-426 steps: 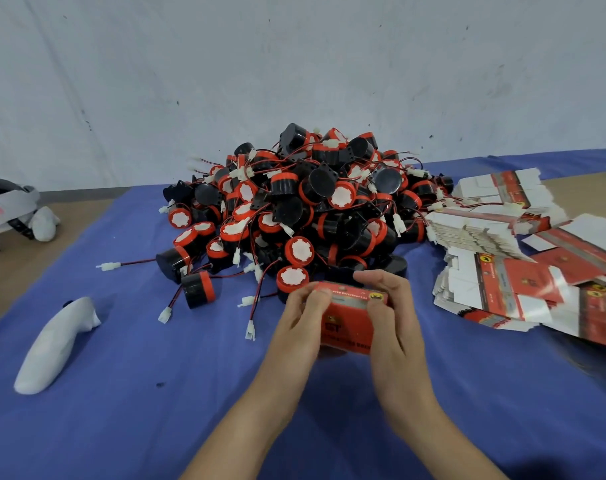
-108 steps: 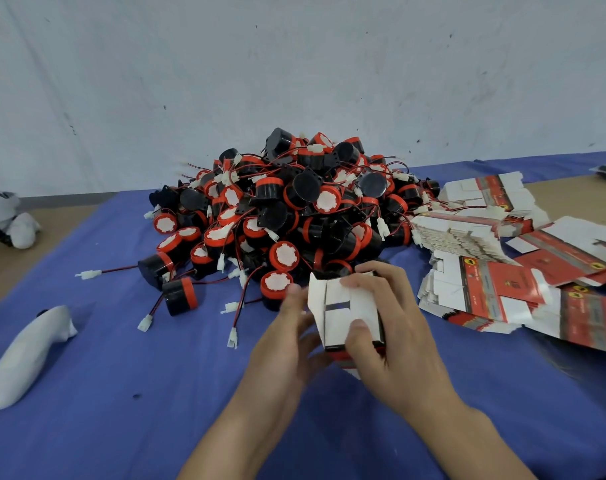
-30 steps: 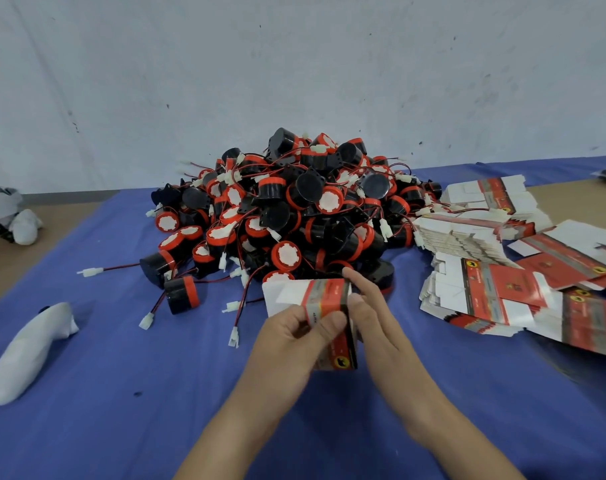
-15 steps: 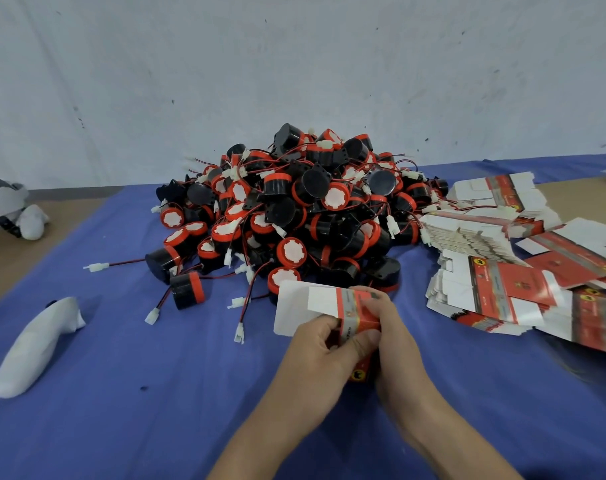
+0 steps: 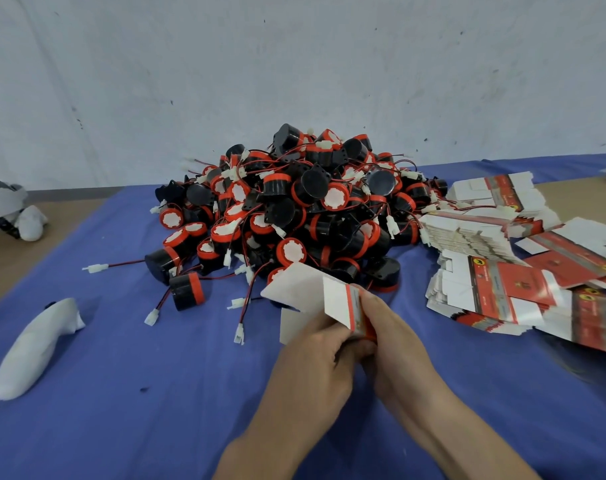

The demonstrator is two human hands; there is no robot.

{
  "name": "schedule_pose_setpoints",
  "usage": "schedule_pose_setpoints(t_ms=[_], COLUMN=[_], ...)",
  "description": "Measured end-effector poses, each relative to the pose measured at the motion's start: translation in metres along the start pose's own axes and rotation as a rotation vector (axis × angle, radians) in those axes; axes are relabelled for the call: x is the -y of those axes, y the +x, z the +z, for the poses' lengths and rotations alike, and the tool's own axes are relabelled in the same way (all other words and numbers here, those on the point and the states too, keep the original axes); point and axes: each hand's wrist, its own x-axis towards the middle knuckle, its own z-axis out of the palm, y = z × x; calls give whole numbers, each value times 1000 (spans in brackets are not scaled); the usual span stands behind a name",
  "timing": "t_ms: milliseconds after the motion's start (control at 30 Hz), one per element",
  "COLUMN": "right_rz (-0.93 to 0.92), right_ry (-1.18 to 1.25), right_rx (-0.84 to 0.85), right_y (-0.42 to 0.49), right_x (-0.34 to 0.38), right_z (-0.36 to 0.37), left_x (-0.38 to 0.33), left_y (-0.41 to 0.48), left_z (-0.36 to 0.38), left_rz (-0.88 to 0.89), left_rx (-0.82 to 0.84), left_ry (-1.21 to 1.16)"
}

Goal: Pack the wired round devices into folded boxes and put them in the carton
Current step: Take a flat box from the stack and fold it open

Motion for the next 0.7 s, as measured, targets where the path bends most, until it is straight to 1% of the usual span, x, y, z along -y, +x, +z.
schedule_pose_setpoints(t_ms=[133, 267, 333, 467, 633, 700], right_rz=[4, 5, -3, -16, -56, -90], right_ry=[-69, -197, -242, -322, -435, -508], right_rx=[9, -18, -10, 26, 46, 54], right_y=[1, 2, 1, -4, -5, -6], right_x=[-4, -6, -7, -7, -4, -5], right_z=[0, -1, -1, 1, 2, 0], left_x=[3, 3, 3, 5, 2, 3], left_y=[-3, -4, -4, -1, -3, -2], left_z=[-3, -3, -3, -7, -10, -10], left_rz=[52, 81, 81, 16, 23, -14], left_rx=[-38, -76, -94, -121, -127, -129], left_ry=[224, 375, 389, 352, 406, 433])
